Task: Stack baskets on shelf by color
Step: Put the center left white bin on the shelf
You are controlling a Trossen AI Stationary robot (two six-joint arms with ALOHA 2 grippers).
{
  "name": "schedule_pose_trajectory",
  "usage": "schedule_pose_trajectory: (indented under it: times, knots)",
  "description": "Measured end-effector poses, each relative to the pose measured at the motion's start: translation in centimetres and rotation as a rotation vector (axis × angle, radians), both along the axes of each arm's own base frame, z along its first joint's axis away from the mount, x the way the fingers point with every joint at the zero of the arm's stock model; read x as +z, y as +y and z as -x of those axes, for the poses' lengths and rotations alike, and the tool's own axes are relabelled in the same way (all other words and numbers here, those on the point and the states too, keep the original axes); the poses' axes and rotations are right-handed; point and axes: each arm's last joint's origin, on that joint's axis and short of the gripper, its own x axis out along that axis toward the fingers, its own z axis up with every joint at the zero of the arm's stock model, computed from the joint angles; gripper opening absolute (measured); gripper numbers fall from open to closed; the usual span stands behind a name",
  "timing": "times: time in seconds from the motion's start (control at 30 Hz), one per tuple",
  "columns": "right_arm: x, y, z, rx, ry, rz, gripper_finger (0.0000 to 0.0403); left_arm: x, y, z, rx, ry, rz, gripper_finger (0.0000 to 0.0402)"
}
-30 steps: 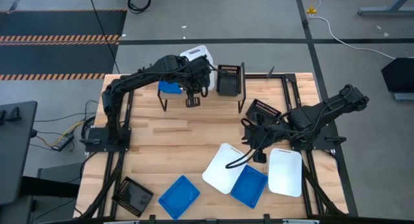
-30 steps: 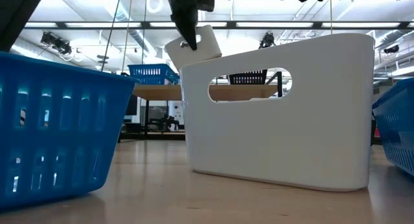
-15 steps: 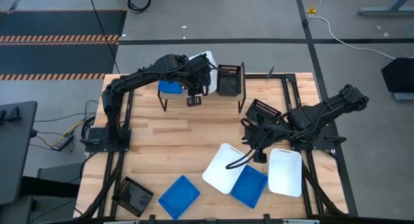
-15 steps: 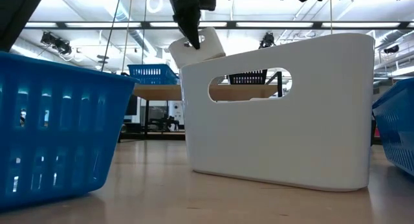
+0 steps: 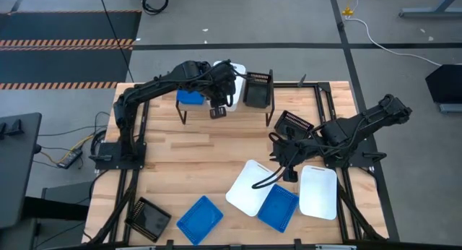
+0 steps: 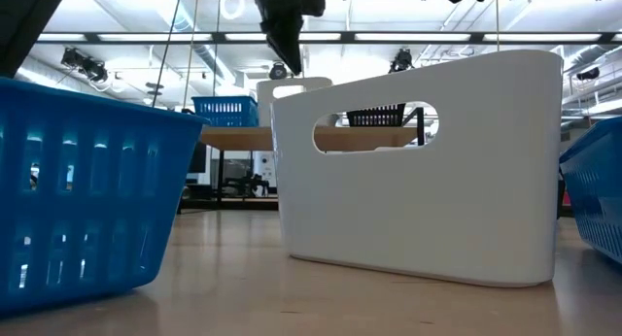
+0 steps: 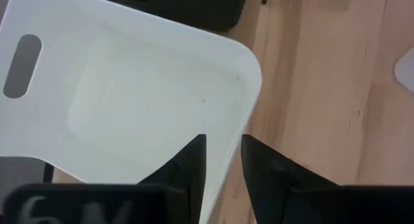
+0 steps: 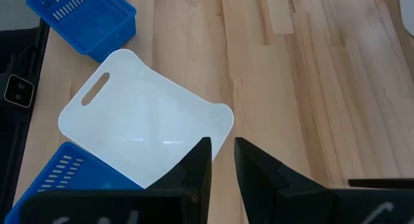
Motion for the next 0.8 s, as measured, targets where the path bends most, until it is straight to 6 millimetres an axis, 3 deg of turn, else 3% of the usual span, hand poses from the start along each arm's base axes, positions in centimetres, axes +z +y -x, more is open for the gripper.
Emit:
schedule_pose_trajectory:
  times: [0.2, 0.4, 0.57, 0.8]
  knots:
    - [0.0, 0.0, 0.0, 0.000, -0.001, 0.000, 0.0075, -0.9, -0.3, -0.7, 0.047, 0.006, 0.033, 0.0105]
    - [0.0, 0.0, 0.0, 0.000, -0.001, -0.001, 0.0075, -4.7, -0.2, -2.2, 0.012, 0.183, 0.080, 0.0105]
    - [0.0, 0.0, 0.0, 0.000, 0.002, 0.000, 0.0075, -6.9, 0.1, -3.6, -0.038, 0.234, 0.073, 0.0105]
    - [0.0, 0.0, 0.1, 0.004, 0.005, 0.002, 0.0075, -6.7, 0.8, -4.4, -0.007, 0.156, 0.000, 0.0100]
